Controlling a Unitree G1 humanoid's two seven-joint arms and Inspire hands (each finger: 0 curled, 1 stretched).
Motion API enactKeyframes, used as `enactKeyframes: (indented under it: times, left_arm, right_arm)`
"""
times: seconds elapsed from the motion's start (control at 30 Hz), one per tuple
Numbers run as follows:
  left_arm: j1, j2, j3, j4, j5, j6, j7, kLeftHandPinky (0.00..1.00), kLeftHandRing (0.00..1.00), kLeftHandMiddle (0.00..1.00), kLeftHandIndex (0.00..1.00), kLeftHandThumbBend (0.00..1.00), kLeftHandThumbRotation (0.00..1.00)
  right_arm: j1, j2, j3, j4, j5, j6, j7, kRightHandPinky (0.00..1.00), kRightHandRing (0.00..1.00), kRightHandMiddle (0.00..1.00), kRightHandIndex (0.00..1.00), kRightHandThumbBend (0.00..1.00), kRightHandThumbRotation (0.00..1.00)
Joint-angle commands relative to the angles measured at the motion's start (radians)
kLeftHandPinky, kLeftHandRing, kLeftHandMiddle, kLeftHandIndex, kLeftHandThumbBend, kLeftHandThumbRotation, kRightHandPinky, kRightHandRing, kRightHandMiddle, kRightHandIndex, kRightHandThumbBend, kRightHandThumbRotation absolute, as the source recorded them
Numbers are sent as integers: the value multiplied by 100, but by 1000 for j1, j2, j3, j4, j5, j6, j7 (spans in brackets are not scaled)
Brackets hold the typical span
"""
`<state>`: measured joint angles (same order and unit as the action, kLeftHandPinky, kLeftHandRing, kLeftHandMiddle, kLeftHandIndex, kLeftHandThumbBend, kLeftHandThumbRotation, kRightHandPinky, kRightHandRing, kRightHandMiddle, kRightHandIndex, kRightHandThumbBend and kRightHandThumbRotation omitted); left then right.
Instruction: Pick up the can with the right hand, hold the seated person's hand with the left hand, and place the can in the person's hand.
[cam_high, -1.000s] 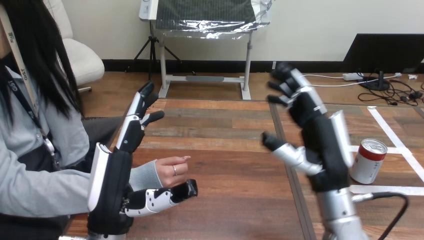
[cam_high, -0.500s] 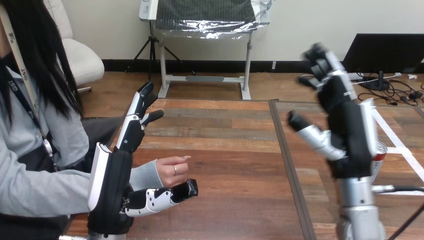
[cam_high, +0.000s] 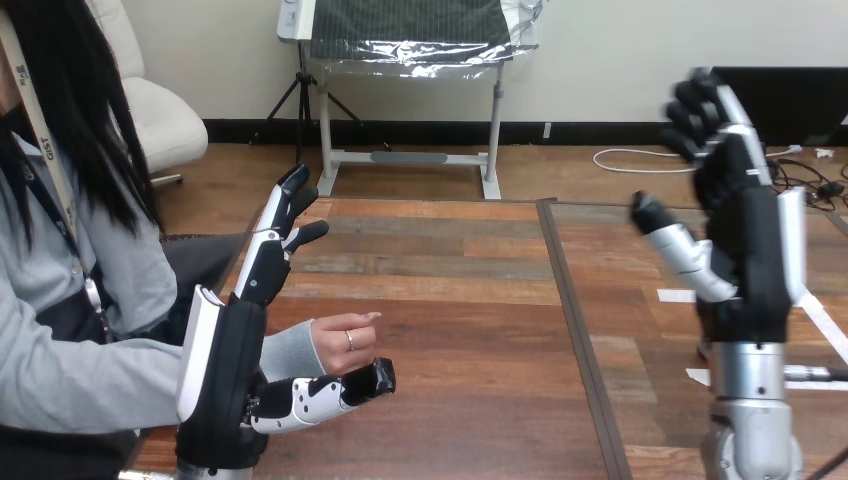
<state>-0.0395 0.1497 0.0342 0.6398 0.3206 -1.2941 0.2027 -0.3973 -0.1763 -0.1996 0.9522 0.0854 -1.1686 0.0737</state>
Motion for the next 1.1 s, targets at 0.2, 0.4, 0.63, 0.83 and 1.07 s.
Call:
enactKeyframes:
  times: [0.2,0.4,0.63,0.83,1.07]
  left_arm:
    - [-48,-3,22,-21,8,-3,11,81,92,96,96,100,66]
    - [-49,-2,24,-18,11,-7,12,81,92,96,96,100,67]
    - [-49,-3,22,-13,1,-9,7,82,92,97,96,100,66]
    - [-46,-3,25,-20,1,-4,6,81,92,96,95,100,66]
    - [-45,-1,27,-20,3,-7,6,81,92,96,95,100,66]
  right_arm:
    - [-84,-38,-40,-30,32,35,-17,86,89,90,92,100,55]
    - [-90,-52,-56,-23,29,55,-39,85,89,90,91,100,54]
    - [-98,-63,-75,-11,53,69,-29,86,89,90,92,100,51]
    - [-103,-82,-90,6,39,82,-45,87,90,91,92,100,49]
    - [-110,-103,-99,26,24,97,-72,89,90,91,92,100,49]
